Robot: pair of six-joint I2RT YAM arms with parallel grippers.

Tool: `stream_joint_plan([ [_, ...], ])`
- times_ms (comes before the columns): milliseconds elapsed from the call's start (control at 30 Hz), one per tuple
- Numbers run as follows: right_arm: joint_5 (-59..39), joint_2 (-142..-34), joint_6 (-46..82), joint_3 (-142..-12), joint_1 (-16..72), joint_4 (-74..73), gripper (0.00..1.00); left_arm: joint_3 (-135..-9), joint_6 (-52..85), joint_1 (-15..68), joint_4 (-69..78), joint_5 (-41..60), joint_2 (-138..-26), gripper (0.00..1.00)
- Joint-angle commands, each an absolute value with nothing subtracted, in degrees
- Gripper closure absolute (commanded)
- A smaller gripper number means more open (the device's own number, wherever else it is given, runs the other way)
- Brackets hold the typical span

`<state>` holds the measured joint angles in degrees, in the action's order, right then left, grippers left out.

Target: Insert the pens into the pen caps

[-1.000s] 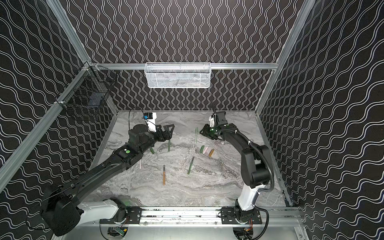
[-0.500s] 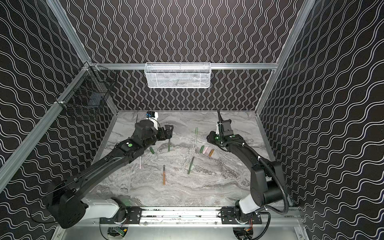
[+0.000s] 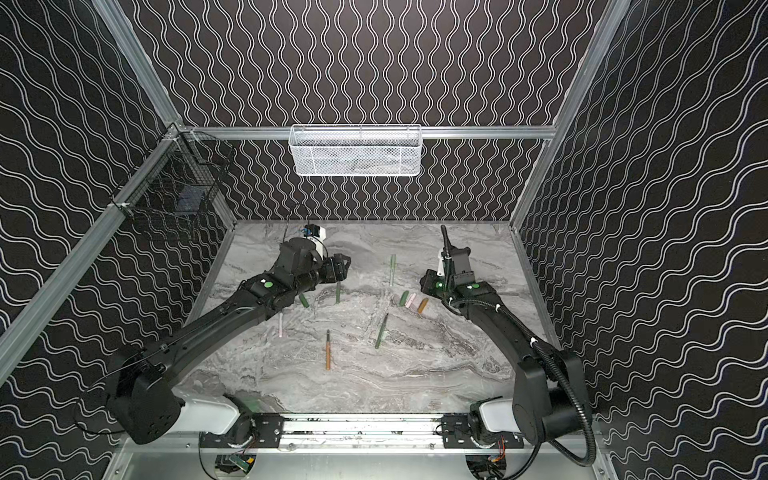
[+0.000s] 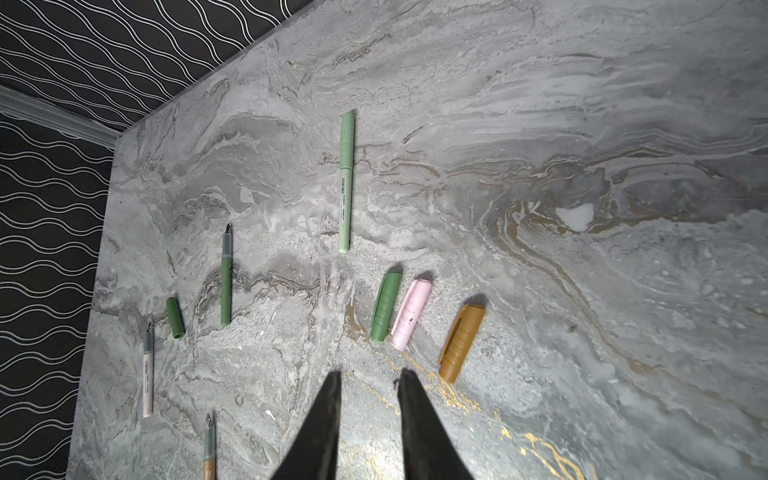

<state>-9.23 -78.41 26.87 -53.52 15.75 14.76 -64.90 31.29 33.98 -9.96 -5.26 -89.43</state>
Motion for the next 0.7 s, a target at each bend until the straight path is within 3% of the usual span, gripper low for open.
stream_joint_plan([
  [0,-10.47,-77.68,26.78,-53.35,15.92,14.68,0.73,-65.4,31.55,33.93,-8.65,-3.52,-89.91,0.27],
  [667,-11.46,-76.38,25.91,-52.47,16.59,15.35,0.71,-66.1,31.08,33.9,-9.48,-4.13,-92.32,0.35],
])
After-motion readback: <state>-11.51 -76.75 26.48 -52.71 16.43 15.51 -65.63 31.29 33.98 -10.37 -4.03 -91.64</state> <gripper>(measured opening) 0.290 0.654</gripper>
